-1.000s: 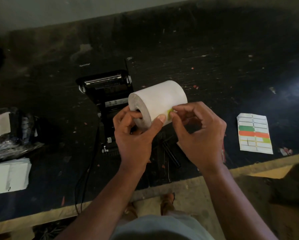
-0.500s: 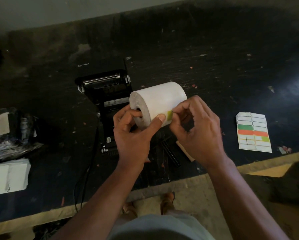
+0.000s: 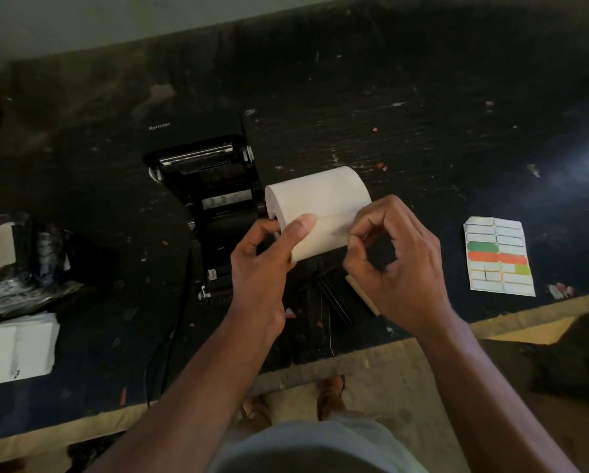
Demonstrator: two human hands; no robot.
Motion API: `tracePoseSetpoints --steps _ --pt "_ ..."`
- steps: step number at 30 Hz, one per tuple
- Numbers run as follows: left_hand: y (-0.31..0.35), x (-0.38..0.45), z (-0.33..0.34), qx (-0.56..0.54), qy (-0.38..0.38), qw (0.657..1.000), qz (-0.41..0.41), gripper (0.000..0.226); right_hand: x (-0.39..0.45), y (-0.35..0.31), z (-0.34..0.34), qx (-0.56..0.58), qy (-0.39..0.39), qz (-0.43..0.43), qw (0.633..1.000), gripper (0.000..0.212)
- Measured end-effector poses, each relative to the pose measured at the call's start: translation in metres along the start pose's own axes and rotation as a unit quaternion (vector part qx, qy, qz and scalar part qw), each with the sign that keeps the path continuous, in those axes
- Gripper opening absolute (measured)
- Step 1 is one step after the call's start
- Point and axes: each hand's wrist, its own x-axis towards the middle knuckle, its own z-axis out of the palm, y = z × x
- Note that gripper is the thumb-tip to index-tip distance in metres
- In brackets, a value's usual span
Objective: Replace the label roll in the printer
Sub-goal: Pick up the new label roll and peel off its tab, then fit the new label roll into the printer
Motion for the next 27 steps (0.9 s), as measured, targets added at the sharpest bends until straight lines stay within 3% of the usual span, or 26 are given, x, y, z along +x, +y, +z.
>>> tracePoseSetpoints --steps 5,9,11,13,16,22,27 --pt "0.0 0.004 -0.005 -0.025 0.012 0.999 -0.033 0.03 -0.025 0.019 -0.016 0.083 0.049 0.121 0.988 0.006" --pt "-0.003 0.006 -0.016 -0.015 0.019 0.999 -0.028 0.037 -0.064 0.083 -0.023 0.031 -0.035 0.327 0.944 0.011" --pt "-0.006 0.008 -0.019 -0.004 0.027 0.999 -0.025 0.043 -0.081 0.111 -0.014 -0.019 -0.09 0.372 0.924 0.016" --pt "-0.008 0.008 -0.022 0.006 0.029 0.999 -0.021 0.041 -0.093 0.133 0.002 -0.081 -0.137 0.383 0.91 0.024" --pt "-0.01 0.007 -0.025 0.006 0.024 1.0 -0.017 0.042 -0.1 0.156 0.025 -0.147 -0.19 0.382 0.892 0.013" --pt "-0.011 0.006 -0.038 -0.01 0.02 1.0 -0.015 0.021 -0.109 0.168 0.043 -0.165 -0.143 0.38 0.899 0.013" --pt "-0.01 0.004 -0.048 -0.015 0.02 1.0 -0.013 0.011 -0.102 0.164 0.043 -0.144 -0.136 0.399 0.895 0.037"
